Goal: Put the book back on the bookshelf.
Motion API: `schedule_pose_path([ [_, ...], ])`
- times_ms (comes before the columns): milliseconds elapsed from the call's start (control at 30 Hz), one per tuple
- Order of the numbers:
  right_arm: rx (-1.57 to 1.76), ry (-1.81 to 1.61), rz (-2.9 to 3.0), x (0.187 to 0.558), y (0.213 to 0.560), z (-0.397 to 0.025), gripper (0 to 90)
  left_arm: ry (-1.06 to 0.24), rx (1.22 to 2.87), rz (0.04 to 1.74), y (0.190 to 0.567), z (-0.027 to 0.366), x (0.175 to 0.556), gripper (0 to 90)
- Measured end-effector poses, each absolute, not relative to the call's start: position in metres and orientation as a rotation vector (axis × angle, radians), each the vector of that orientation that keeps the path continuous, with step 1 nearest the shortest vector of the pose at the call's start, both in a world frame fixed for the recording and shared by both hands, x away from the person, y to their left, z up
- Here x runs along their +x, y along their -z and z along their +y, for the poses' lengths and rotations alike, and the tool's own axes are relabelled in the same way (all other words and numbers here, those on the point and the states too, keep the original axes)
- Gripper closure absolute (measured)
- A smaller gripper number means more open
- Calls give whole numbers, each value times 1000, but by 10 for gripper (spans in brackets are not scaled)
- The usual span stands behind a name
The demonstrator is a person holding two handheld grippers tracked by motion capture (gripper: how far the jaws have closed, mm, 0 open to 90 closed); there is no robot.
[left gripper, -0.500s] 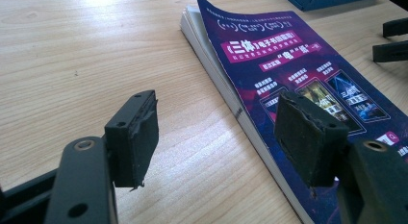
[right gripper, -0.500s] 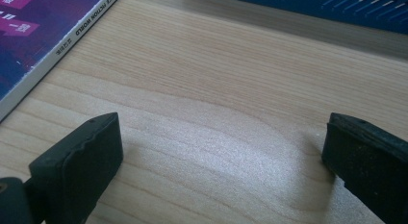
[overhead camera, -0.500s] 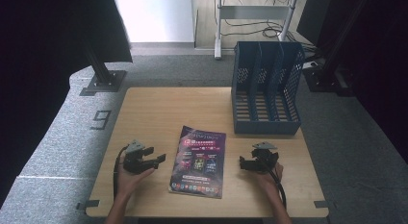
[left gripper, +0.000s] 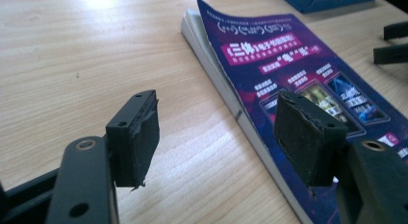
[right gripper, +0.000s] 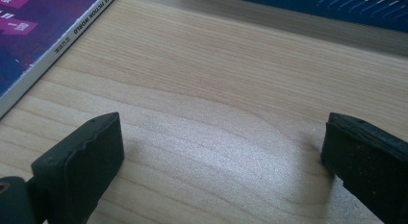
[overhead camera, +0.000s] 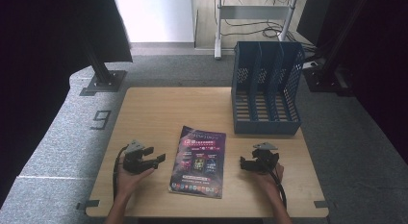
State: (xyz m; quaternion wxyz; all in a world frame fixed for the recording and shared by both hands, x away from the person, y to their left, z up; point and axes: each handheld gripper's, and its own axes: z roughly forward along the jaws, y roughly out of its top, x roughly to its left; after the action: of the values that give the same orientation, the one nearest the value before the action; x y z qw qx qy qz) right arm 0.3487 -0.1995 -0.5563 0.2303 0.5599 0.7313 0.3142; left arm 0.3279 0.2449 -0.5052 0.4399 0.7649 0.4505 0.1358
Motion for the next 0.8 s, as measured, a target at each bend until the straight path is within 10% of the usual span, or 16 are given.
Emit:
schedule_pose_path([
  [800,1497,-1022,1910,333,536,-199,149,-315,1923,1103,506,241,328,325],
])
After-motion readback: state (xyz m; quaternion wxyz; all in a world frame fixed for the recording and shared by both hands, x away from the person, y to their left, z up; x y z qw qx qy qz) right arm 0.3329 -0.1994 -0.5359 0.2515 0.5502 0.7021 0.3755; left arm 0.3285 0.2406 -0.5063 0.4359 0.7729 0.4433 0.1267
